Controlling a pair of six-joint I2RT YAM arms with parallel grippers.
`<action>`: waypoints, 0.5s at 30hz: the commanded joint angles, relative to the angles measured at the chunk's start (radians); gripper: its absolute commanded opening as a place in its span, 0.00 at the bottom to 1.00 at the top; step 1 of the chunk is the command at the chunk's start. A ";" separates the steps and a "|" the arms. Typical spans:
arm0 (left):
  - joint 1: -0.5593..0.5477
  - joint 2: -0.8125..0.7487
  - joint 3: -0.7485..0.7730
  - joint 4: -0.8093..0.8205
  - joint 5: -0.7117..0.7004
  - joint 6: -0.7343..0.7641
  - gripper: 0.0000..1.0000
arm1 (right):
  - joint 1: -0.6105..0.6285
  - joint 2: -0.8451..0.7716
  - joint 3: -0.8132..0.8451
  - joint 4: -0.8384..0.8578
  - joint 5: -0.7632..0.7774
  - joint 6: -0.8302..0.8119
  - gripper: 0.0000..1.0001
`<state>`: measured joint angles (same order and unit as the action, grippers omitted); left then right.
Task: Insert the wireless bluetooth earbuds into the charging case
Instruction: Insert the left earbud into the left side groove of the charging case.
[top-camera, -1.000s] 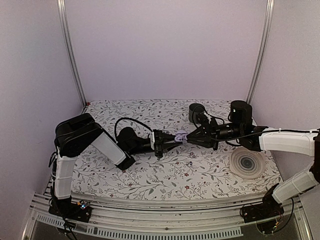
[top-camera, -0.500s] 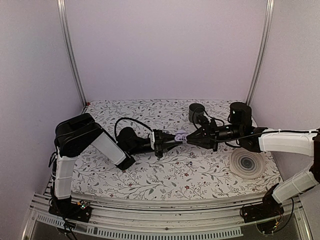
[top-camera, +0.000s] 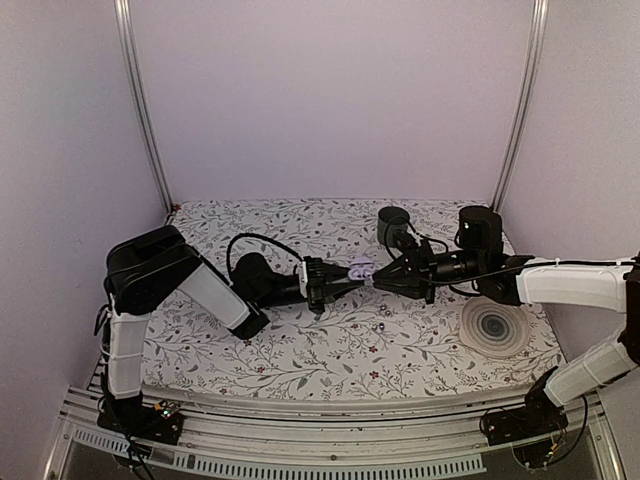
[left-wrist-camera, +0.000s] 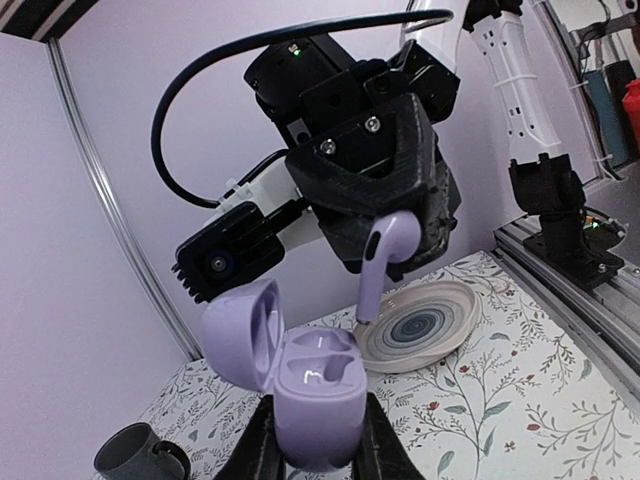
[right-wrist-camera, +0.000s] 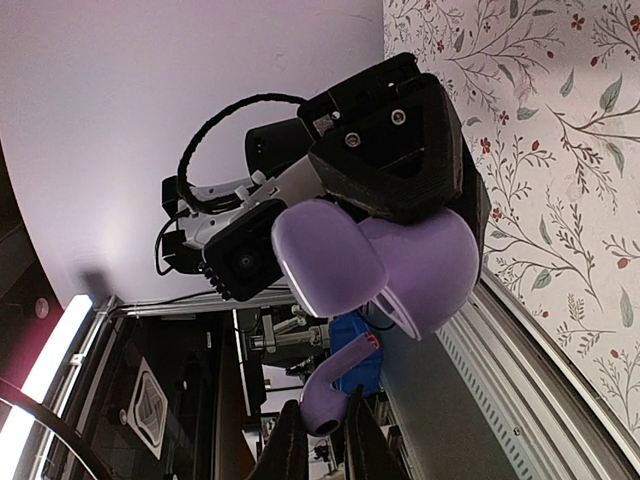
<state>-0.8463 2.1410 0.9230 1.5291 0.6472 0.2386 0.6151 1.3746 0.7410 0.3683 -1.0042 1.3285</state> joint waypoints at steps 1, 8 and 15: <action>-0.008 -0.029 -0.015 0.293 0.000 0.006 0.00 | 0.006 0.012 -0.003 0.037 0.006 0.007 0.12; -0.010 -0.029 -0.016 0.292 0.000 0.009 0.00 | 0.005 0.011 -0.002 0.040 0.010 0.009 0.12; -0.011 -0.026 -0.014 0.292 0.000 0.008 0.00 | 0.006 0.012 -0.006 0.043 0.009 0.011 0.12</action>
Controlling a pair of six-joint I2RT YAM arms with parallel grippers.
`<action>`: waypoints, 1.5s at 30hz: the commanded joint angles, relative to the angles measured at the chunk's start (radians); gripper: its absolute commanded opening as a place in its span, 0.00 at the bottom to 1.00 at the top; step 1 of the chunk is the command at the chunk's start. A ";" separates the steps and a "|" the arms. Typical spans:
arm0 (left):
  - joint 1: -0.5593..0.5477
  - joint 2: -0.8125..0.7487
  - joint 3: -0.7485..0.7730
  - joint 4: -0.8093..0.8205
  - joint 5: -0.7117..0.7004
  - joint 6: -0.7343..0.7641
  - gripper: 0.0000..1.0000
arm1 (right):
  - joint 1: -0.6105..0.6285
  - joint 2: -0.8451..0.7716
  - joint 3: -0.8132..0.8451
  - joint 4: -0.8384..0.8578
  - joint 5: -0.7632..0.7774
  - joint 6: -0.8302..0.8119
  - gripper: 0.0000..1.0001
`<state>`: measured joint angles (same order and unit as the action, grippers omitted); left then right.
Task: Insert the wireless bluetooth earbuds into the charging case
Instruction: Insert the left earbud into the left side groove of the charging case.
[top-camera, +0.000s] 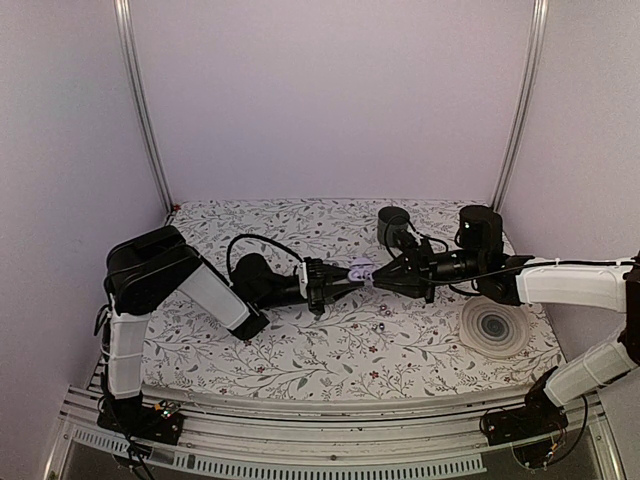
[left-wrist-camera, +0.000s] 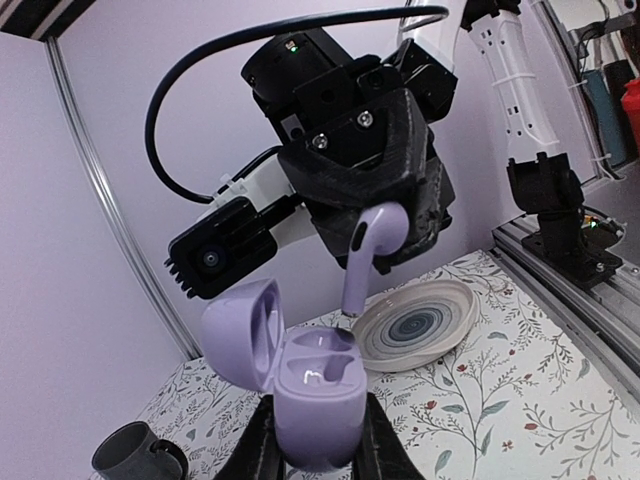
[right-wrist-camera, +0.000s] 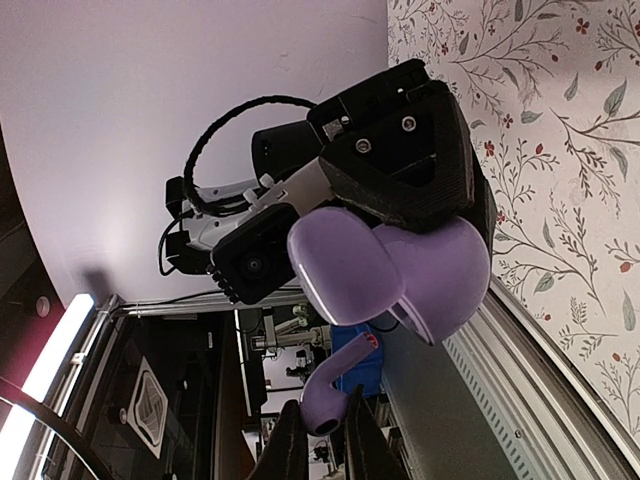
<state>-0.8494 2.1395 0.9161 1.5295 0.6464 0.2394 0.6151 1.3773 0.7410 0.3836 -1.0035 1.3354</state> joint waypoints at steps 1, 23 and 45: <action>-0.008 -0.024 -0.008 0.291 0.001 0.008 0.00 | 0.006 0.011 -0.005 0.030 0.007 0.005 0.13; -0.011 -0.022 -0.013 0.291 -0.001 0.015 0.00 | 0.006 0.017 0.000 0.032 0.004 0.007 0.12; -0.025 -0.008 -0.009 0.291 0.007 0.012 0.00 | 0.023 0.042 0.037 0.034 0.004 -0.002 0.13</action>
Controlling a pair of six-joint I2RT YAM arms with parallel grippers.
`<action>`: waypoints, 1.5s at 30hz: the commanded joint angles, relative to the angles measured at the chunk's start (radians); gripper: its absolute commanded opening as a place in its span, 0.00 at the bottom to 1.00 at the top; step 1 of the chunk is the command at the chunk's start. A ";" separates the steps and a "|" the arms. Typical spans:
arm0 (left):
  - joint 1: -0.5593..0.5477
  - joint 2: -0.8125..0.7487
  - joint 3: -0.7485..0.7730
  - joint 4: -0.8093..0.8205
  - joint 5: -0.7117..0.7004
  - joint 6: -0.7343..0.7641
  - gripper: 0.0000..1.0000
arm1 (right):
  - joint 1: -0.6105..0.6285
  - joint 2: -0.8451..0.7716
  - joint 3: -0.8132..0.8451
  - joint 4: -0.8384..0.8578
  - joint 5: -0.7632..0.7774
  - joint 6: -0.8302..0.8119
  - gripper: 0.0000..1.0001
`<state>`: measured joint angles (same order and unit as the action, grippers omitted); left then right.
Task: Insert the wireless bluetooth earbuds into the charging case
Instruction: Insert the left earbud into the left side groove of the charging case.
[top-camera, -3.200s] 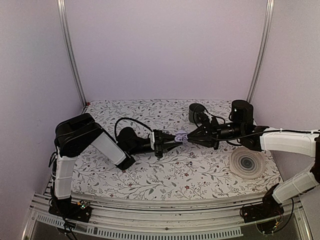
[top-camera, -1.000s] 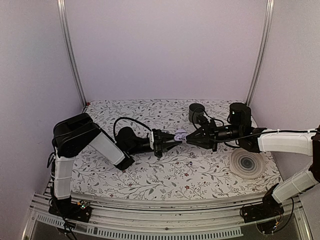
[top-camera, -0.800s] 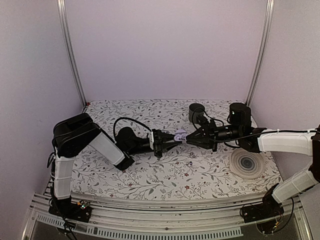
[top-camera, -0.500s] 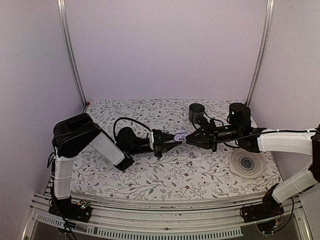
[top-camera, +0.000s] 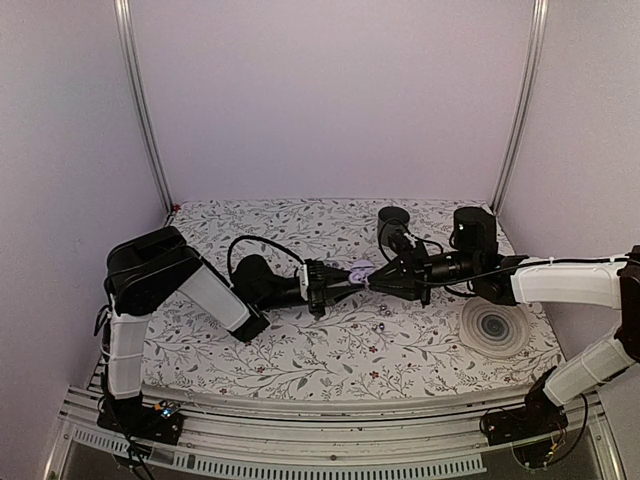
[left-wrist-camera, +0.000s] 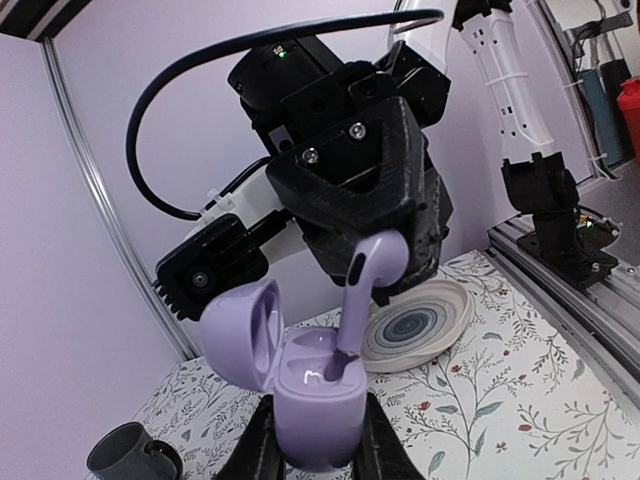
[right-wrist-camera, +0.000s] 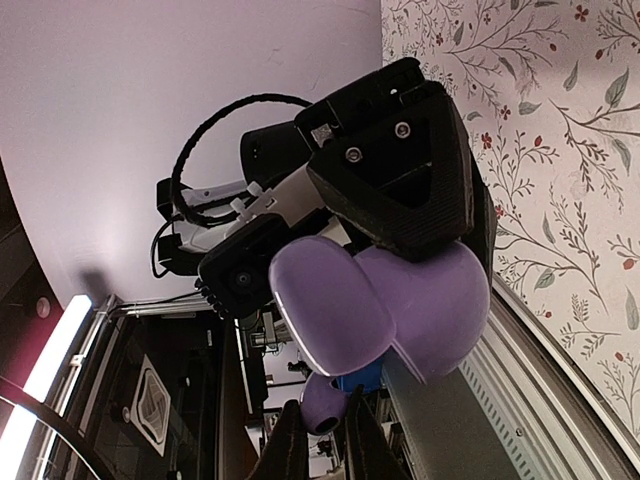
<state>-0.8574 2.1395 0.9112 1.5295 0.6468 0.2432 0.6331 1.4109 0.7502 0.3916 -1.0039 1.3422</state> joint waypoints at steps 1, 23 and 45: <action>-0.016 -0.009 -0.004 0.291 0.005 0.007 0.00 | 0.005 0.007 0.027 0.026 0.005 -0.009 0.13; -0.021 -0.010 -0.017 0.291 0.001 0.011 0.00 | 0.004 0.000 -0.035 0.026 -0.001 0.008 0.13; -0.031 0.045 -0.051 0.293 -0.036 0.033 0.00 | -0.017 0.115 -0.003 0.023 -0.025 0.097 0.17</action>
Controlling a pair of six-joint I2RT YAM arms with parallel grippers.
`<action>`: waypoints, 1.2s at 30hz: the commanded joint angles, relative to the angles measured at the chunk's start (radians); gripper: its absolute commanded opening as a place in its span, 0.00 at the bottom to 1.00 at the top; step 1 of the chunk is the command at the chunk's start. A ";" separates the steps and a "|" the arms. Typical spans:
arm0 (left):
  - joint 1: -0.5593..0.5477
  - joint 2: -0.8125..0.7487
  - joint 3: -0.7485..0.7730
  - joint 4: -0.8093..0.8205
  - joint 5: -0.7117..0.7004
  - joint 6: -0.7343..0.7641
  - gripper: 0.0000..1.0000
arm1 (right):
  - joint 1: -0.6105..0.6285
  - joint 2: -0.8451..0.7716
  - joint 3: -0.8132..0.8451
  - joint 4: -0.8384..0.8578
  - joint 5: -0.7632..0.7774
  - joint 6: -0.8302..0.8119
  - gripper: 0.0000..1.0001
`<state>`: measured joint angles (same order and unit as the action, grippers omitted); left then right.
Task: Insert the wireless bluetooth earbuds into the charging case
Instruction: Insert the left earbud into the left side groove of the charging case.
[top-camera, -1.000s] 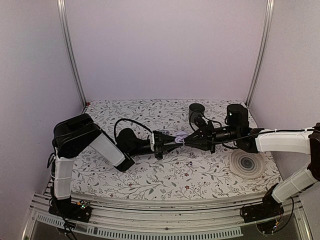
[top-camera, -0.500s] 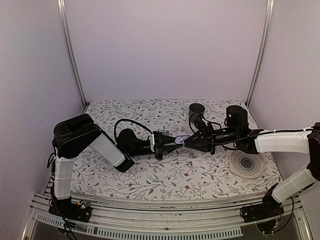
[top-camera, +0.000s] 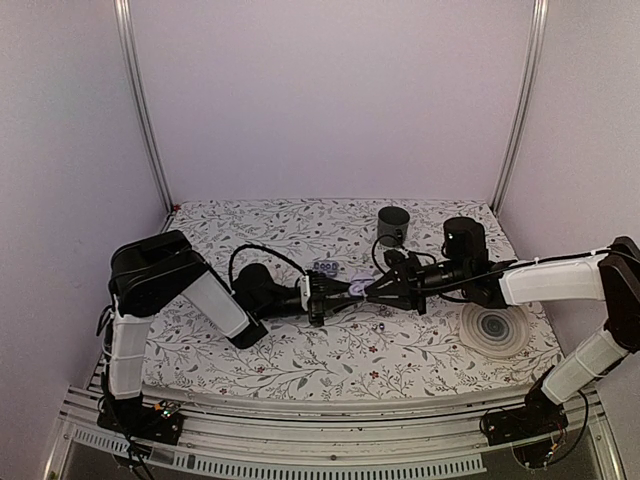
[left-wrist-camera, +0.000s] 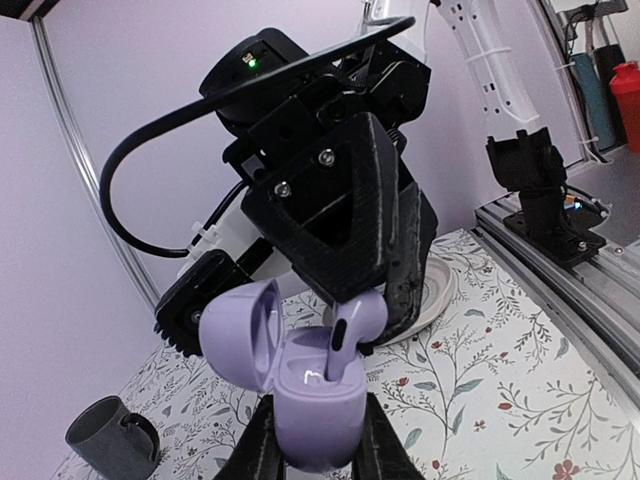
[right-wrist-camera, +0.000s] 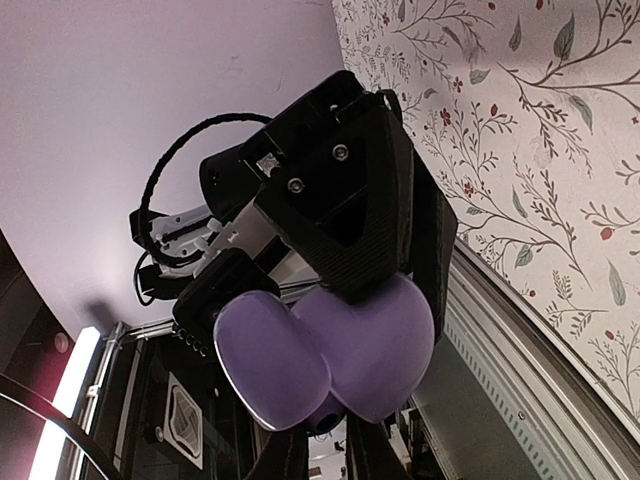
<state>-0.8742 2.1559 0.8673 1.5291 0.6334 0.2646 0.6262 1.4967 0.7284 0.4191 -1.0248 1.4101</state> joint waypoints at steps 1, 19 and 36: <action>-0.015 0.034 -0.007 0.293 -0.025 0.008 0.00 | -0.012 0.034 0.019 -0.006 -0.003 0.031 0.18; -0.021 0.090 0.017 0.294 -0.057 -0.102 0.00 | -0.018 0.055 0.063 -0.097 0.039 0.005 0.30; -0.029 0.105 0.052 0.293 -0.077 -0.185 0.00 | -0.019 0.021 0.179 -0.418 0.123 -0.205 0.30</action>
<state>-0.8829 2.2353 0.9047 1.5299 0.5556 0.0994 0.6128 1.5505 0.8703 0.0937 -0.9443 1.2804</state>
